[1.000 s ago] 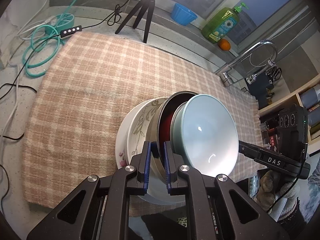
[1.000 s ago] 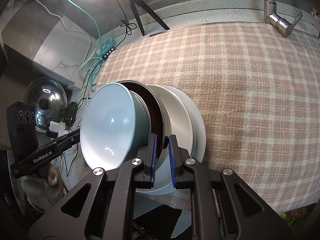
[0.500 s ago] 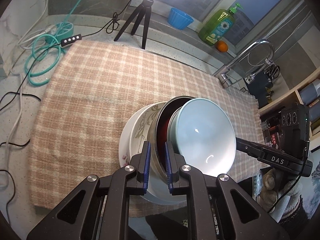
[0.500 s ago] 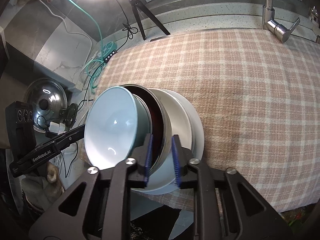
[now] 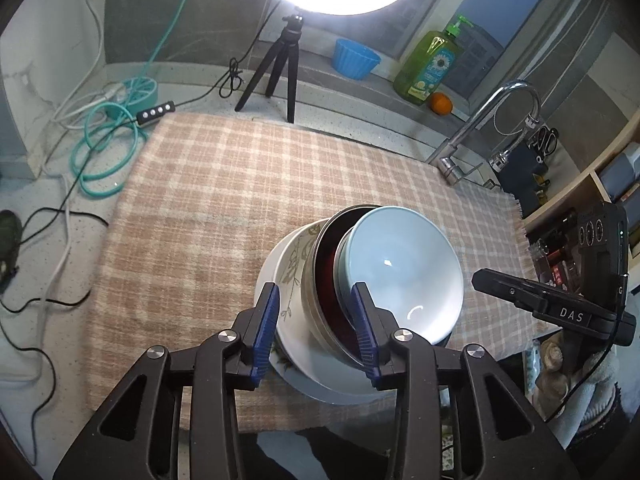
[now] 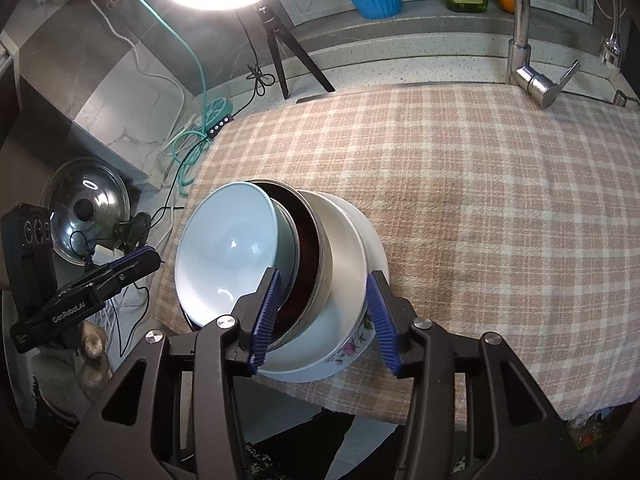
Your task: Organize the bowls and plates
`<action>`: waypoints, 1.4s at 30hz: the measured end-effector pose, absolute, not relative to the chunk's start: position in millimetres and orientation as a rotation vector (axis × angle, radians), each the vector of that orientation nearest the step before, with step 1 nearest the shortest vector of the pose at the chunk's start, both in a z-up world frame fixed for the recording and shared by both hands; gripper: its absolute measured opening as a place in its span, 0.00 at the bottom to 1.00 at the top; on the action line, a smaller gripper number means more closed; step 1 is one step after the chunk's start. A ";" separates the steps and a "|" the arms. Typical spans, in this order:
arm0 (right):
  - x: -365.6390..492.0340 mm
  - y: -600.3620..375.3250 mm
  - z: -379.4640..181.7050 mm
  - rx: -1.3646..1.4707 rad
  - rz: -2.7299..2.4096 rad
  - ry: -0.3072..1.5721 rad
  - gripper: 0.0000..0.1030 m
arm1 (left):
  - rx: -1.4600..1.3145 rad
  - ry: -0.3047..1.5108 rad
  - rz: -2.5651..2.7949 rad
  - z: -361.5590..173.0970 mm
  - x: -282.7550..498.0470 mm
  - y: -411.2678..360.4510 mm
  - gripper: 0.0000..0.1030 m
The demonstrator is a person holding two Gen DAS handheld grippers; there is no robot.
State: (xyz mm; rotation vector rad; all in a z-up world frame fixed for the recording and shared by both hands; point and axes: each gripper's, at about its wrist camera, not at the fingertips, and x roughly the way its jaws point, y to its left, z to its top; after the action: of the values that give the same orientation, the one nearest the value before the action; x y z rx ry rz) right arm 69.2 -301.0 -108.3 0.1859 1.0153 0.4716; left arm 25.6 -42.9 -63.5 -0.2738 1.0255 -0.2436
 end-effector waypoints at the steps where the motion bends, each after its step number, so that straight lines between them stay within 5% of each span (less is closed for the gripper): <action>1: 67.5 -301.1 -106.5 0.182 0.469 1.008 0.45 | -0.264 1.017 -0.240 -61.2 24.0 -43.7 0.35; 5: 56.8 -302.3 -97.3 0.164 0.455 0.964 0.53 | -0.213 0.978 -0.220 -51.9 16.9 -46.7 0.49; 16: 25.7 -299.1 -69.2 0.084 0.401 0.818 0.76 | -0.117 0.882 -0.142 -25.6 -4.7 -54.3 0.70; 27: -5.8 -298.5 -49.2 0.028 0.360 0.704 0.92 | -0.040 0.827 -0.097 -8.2 -24.0 -65.4 0.70; 42: -9.0 -301.8 -47.3 0.046 0.345 0.697 0.93 | -0.038 0.804 -0.096 -0.2 -29.7 -68.8 0.70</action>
State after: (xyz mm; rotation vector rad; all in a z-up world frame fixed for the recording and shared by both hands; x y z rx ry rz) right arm -9.0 -301.8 -47.3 0.0463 0.6969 0.3451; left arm -29.7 -68.8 -0.2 -0.0384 0.8043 -0.0958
